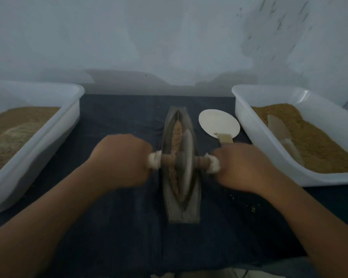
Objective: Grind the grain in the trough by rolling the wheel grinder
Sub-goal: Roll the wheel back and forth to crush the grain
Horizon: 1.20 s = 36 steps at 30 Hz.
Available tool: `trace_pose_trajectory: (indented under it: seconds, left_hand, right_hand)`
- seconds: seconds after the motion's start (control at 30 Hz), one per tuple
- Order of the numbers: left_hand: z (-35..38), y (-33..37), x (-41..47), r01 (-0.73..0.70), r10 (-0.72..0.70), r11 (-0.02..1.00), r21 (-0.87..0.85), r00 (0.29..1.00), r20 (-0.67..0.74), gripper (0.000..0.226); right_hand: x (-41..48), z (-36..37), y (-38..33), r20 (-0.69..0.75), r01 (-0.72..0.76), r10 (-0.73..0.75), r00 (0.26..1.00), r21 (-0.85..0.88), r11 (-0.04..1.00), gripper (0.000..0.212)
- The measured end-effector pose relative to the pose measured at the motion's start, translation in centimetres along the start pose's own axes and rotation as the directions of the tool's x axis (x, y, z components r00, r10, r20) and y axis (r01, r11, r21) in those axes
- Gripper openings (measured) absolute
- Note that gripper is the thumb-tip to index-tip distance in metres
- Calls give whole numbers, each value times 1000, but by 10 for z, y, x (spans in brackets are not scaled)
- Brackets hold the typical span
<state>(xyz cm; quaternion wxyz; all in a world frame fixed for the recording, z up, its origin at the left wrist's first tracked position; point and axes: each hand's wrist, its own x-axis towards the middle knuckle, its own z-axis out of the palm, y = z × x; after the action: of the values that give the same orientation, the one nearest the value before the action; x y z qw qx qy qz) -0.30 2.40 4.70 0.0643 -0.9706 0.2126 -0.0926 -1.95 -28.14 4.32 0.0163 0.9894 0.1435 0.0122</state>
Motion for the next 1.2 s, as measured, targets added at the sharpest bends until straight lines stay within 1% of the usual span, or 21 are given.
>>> trace_pose_trajectory:
  seconds: [0.07, 0.17, 0.23, 0.3, 0.4, 0.5, 0.6, 0.63, 0.73, 0.8, 0.87, 0.9, 0.93, 0.97, 1.0, 1.03, 1.07, 1.1, 1.13, 1.17, 1.2]
  left_hand:
    - [1, 1, -10, -14, 15, 1000, 11, 999, -31, 28]
    - [5, -1, 18, 67, -66, 997, -31, 997, 33, 29]
    - [8, -7, 52, 170, -167, 984, -59, 985, 45, 30]
    - [12, -13, 77, 226, -222, 970, -93, 974, 50, 29]
    - [18, -15, 74, 250, -239, 956, -151, 967, 88, 25]
    - [23, -12, 34, 154, -139, 975, -160, 985, 102, 21]
    - [20, -5, 1, 75, -73, 990, -122, 997, 20, 23]
    - [18, -2, -3, 74, -73, 991, -111, 997, 8, 25]
    - [11, 6, 0, 134, -127, 982, -132, 990, 58, 28]
    - [12, 6, 4, 173, -164, 972, -156, 984, 70, 31]
    - [19, 5, 2, 212, -208, 955, -209, 977, 44, 35]
    - [25, 5, -2, 235, -236, 938, -254, 971, 29, 38]
    - [30, 5, -5, 259, -267, 916, -308, 964, 19, 40]
    - [34, 4, -9, 282, -296, 891, -357, 955, 15, 43]
    - [38, 3, -11, 292, -315, 872, -393, 949, 5, 45]
    - [41, 2, -13, 294, -327, 859, -418, 945, -8, 47]
    - [42, 0, -14, 296, -338, 849, -437, 941, -21, 47]
    - [43, -2, -15, 302, -352, 837, -456, 936, -28, 46]
    - [42, -4, -15, 308, -366, 822, -479, 930, -29, 43]
    - [42, -6, -15, 315, -379, 802, -508, 925, -25, 38]
    - [41, -8, -15, 320, -393, 777, -542, 920, -19, 33]
  right_hand:
    - [-16, 4, -1, -37, 20, -20, 999, 14, 1000, 33]
    - [15, 1, -3, -20, -46, 45, 999, -28, 999, 29]
    - [49, -2, -4, -114, -112, 105, 988, -57, 992, 25]
    - [76, -6, -5, -223, -168, 147, 964, -76, 983, 25]
    - [82, -8, -9, -270, -131, 89, 959, -143, 981, 27]
    - [48, -10, -9, -115, -41, 25, 993, -138, 990, 20]
    - [10, -20, -8, 67, 45, -43, 997, -30, 999, 14]
    - [4, -29, -10, 116, 67, -70, 991, 25, 997, 18]
    - [2, -54, -21, 254, 76, -131, 958, 215, 974, 44]
    - [5, -66, -28, 264, 58, -145, 954, 312, 948, 51]
    - [10, -72, -27, 159, 58, -140, 977, 433, 899, 44]
    - [11, -75, -23, 49, 66, -105, 993, 511, 857, 32]
    - [12, -78, -18, -78, 63, -21, 997, 588, 806, 18]
    - [11, -79, -11, -188, 52, 99, 977, 663, 747, 10]
    - [10, -79, -4, -266, 36, 231, 936, 725, 688, 16]
    - [8, -76, 4, -287, 23, 347, 893, 799, 601, 23]
    - [6, -70, 11, -262, 35, 424, 867, 881, 472, 27]
    - [3, -63, 17, -207, 50, 471, 857, 945, 323, 29]
    - [0, -54, 19, -154, 43, 499, 853, 973, 227, 29]
    - [-2, -44, 20, -111, 4, 525, 844, 980, 200, 27]
    - [-2, -31, 21, -101, -79, 528, 843, 948, 308, 23]
